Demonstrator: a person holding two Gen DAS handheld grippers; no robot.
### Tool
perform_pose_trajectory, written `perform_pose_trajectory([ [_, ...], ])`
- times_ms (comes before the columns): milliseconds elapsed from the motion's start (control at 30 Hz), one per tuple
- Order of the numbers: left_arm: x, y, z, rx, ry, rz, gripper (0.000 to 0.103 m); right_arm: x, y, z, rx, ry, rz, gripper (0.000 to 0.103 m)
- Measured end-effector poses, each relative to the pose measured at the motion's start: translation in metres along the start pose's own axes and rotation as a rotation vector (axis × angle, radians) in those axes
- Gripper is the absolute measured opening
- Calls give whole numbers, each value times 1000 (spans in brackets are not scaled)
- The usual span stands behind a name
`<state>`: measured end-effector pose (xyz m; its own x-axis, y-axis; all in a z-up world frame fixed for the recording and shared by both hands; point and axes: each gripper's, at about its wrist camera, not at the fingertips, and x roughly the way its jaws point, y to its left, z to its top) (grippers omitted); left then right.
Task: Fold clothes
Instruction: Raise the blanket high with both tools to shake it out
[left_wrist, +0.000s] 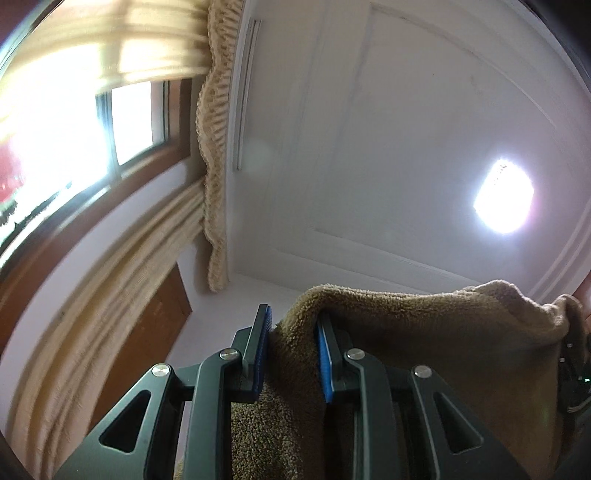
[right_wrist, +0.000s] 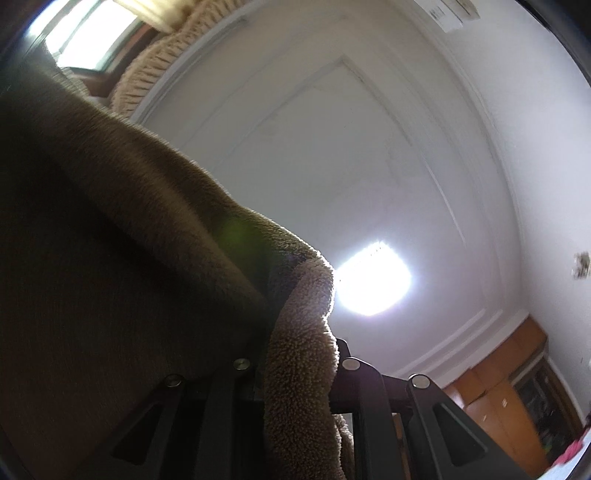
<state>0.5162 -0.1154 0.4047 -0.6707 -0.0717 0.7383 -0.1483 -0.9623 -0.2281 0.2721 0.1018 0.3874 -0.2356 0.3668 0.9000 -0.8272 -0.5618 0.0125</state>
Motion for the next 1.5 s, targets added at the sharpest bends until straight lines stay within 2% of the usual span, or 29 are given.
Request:
perform_pose_trajectory([
  [167,-7,-5,9,46,-25,15,28,-10,10,-7,-85,-44,-15,15],
  [300,-4,-6,8,56,9,4,28,-11,17,-17,-107,-11,30,15],
  [433,-2,-8,9,76,-3,13,28,-11,15,-20,-70,22,81,15],
  [633,-3,-12,30,94,-49,-18,28,4,1,-11,32,59,144,15],
  [767,-9,-14,25,125,-52,-27,28,10,-1,-12,51,105,205,15],
  [967,13,10,-9,156,107,-9,28,9,46,-51,-34,195,262,15],
  [1133,43,32,-59,191,273,14,29,8,103,-101,-96,300,341,15],
  [1333,90,42,-156,225,521,55,29,-9,199,-193,-213,464,469,15],
  [1500,129,53,-229,197,701,99,29,-17,261,-246,-270,507,496,15],
])
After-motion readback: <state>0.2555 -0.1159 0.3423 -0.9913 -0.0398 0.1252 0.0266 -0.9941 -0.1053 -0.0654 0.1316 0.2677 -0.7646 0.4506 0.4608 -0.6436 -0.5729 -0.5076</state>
